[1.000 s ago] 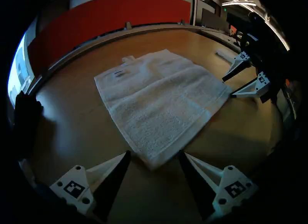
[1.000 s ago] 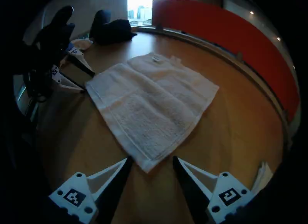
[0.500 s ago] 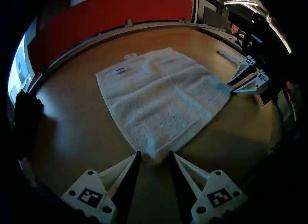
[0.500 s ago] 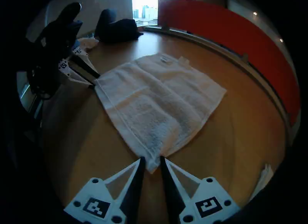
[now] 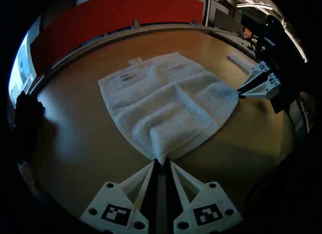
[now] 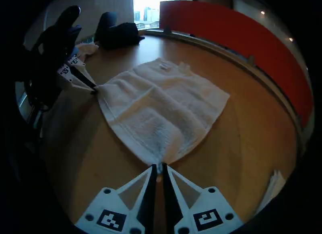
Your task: Fold towel
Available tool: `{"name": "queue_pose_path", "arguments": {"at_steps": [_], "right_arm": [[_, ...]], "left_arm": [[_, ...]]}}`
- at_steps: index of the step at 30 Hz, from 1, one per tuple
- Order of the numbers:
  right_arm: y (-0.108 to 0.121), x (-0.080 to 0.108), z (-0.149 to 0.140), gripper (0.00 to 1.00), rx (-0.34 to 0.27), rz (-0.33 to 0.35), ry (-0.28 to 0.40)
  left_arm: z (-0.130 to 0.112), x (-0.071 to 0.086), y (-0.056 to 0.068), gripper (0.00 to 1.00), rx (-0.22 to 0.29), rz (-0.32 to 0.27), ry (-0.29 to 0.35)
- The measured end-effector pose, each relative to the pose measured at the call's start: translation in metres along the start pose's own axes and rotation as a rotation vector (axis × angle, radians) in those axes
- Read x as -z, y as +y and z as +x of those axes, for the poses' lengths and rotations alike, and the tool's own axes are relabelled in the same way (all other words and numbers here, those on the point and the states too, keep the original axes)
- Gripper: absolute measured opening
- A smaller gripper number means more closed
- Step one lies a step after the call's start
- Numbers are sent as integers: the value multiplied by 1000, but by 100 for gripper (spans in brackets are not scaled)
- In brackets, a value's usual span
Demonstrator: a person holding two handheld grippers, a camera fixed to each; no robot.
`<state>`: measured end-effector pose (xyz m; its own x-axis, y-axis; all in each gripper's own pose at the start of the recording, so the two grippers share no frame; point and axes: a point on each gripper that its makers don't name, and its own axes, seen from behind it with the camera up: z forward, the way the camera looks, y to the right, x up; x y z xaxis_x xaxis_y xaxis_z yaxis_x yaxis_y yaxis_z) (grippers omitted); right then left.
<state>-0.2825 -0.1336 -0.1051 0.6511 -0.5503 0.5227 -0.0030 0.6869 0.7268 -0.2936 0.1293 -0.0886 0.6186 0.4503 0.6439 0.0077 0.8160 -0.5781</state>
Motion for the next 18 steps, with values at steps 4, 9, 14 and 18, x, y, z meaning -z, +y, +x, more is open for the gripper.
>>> {"name": "queue_pose_path", "arguments": {"at_steps": [4, 9, 14, 18], "right_arm": [[1, 3, 1, 10, -12, 6, 4], [3, 8, 6, 10, -18, 5, 19], [4, 16, 15, 10, -6, 3, 35], [4, 27, 25, 10, -3, 4, 56]], "left_arm": [[1, 1, 1, 11, 4, -1, 5], [5, 5, 1, 11, 6, 2, 11], [11, 14, 1, 11, 22, 1, 17], [18, 23, 1, 11, 32, 5, 26]]}}
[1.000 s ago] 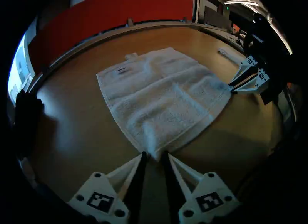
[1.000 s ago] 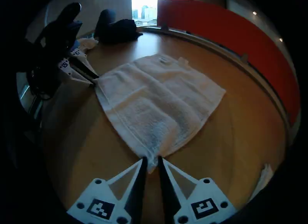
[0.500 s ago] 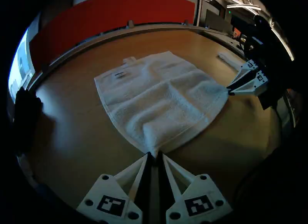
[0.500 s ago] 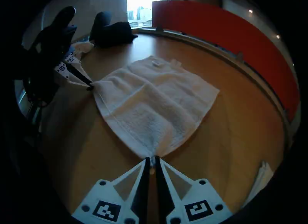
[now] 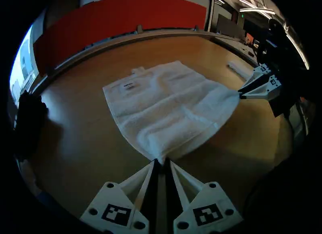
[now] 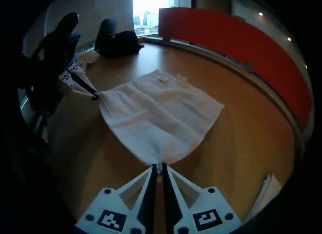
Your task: Fold towel
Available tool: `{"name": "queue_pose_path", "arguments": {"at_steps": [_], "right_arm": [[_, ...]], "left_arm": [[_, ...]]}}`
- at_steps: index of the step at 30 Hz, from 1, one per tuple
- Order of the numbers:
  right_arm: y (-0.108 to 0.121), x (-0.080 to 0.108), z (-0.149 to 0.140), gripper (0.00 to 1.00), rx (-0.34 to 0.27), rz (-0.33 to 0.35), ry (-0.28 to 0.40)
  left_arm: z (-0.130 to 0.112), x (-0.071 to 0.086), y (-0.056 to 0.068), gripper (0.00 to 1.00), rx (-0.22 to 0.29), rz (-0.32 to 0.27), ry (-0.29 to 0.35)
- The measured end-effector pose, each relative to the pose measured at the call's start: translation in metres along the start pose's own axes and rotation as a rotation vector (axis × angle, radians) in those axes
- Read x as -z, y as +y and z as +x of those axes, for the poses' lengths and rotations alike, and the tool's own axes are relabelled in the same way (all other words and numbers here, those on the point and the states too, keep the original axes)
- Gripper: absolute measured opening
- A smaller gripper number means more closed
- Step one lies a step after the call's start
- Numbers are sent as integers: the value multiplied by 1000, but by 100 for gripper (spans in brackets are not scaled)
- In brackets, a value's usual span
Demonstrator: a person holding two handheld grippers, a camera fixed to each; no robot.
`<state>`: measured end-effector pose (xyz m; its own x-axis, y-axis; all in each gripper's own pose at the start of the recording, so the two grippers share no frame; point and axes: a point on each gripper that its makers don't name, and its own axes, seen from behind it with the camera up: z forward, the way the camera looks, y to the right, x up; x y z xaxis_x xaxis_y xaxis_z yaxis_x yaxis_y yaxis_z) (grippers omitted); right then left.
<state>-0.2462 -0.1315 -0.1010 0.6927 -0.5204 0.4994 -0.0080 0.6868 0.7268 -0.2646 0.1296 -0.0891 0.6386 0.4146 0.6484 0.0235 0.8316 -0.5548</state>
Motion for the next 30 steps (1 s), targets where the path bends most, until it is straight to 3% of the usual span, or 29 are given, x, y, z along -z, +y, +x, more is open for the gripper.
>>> {"name": "queue_pose_path", "arguments": {"at_steps": [15, 30], "right_arm": [[-8, 47, 31, 9, 12, 4, 62], [-20, 79, 35, 9, -17, 17, 76]], "left_arm": [[24, 41, 14, 11, 18, -17, 23], [21, 76, 41, 11, 79, -43, 8]]}}
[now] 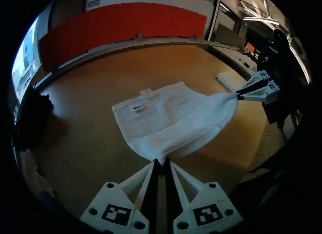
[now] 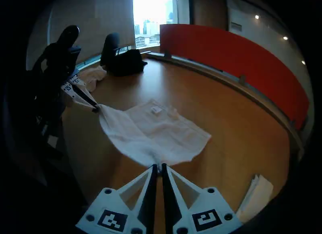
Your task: Fold towel
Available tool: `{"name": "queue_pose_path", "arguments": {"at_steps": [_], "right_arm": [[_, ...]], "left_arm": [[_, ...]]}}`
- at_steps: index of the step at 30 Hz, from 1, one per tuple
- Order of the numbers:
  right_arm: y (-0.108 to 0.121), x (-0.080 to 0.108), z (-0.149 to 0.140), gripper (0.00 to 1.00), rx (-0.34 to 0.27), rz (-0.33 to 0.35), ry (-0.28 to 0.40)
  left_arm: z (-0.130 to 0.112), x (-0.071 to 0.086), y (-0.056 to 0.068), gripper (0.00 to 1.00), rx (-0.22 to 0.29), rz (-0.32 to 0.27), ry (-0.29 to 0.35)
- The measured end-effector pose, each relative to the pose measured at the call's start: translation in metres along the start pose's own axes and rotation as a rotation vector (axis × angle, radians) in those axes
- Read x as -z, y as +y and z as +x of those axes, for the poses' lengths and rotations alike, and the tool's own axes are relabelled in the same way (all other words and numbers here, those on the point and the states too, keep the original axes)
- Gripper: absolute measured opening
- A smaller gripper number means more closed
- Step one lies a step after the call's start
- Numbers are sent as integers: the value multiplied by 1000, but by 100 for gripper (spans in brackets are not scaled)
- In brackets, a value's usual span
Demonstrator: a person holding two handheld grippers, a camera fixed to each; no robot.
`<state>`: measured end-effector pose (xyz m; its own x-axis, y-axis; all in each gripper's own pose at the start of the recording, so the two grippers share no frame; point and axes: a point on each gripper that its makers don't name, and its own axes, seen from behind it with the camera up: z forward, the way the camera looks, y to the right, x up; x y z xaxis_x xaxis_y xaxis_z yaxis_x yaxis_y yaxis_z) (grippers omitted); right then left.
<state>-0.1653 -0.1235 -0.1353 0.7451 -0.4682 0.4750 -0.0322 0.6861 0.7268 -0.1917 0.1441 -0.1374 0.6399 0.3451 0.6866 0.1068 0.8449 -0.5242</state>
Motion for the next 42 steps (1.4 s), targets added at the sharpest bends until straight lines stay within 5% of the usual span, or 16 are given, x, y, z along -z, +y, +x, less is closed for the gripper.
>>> {"name": "queue_pose_path", "arguments": {"at_steps": [9, 21, 42], "right_arm": [[-8, 17, 6, 9, 12, 9, 2], [-8, 16, 6, 9, 14, 9, -9], [43, -30, 36, 9, 53, -16, -13]], "left_arm": [[-2, 15, 10, 11, 10, -8, -4], [-2, 17, 12, 11, 28, -8, -10], [47, -27, -30, 11, 53, 34, -15]]}}
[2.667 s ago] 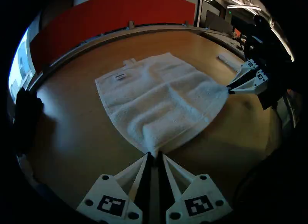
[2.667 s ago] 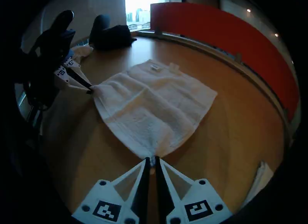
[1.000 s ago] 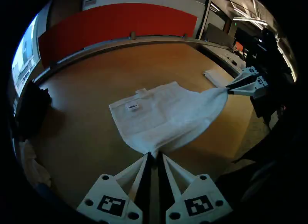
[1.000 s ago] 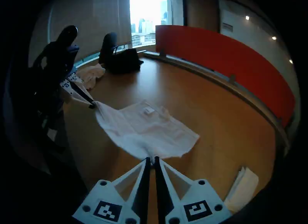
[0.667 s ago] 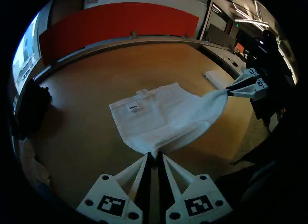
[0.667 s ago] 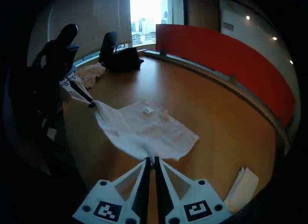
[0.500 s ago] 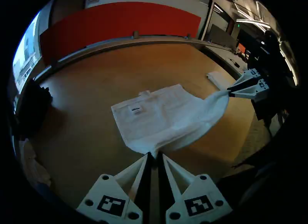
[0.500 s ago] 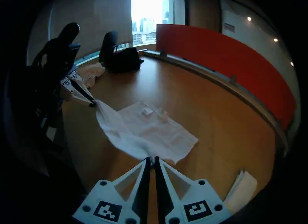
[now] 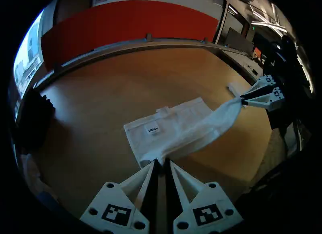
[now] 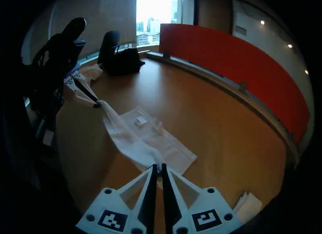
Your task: Fold towel
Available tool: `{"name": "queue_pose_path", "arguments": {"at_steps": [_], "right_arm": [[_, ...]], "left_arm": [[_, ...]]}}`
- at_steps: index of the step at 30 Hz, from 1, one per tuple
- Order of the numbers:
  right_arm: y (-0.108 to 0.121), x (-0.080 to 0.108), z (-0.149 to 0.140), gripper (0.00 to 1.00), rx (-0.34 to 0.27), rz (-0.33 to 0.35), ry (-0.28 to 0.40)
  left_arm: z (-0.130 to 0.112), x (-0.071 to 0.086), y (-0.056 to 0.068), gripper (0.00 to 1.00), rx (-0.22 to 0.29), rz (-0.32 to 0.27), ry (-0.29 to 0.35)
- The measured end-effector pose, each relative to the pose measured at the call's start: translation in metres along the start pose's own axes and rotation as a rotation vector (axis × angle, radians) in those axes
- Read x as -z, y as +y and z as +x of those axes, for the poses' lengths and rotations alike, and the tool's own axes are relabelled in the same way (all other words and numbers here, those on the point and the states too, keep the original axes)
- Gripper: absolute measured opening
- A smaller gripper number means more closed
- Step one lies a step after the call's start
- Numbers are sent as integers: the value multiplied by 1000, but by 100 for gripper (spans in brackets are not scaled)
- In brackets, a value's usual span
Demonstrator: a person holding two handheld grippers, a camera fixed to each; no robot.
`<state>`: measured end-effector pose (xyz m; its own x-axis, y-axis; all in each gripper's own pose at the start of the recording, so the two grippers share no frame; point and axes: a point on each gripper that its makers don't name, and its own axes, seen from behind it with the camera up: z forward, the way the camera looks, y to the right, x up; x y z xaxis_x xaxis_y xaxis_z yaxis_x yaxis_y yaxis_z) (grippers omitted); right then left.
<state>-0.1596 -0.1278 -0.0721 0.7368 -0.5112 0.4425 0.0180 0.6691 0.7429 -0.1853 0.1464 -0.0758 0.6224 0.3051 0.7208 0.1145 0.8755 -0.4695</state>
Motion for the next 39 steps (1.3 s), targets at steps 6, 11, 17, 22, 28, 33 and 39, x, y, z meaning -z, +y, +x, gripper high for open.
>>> {"name": "queue_pose_path", "arguments": {"at_steps": [6, 11, 17, 22, 28, 33, 39], "right_arm": [[13, -16, -1, 9, -7, 5, -16], [17, -25, -8, 9, -1, 9, -41], [21, -37, -16, 9, -15, 21, -70], [26, -49, -24, 9, -30, 25, -92], [33, -64, -34, 9, -44, 16, -121], [39, -75, -38, 9, -64, 4, -133], [48, -84, -44, 16, -76, -23, -151]], "left_arm": [[4, -19, -13, 11, 3, 2, -25], [4, -31, -17, 11, 4, -1, -39], [-1, -47, -24, 11, 8, 6, -60], [-4, -62, -30, 11, 11, 13, -76], [-4, -81, -39, 12, 32, 25, -88], [-5, -95, -46, 15, 53, 41, -96], [-6, -104, -54, 26, 37, 74, -101]]}}
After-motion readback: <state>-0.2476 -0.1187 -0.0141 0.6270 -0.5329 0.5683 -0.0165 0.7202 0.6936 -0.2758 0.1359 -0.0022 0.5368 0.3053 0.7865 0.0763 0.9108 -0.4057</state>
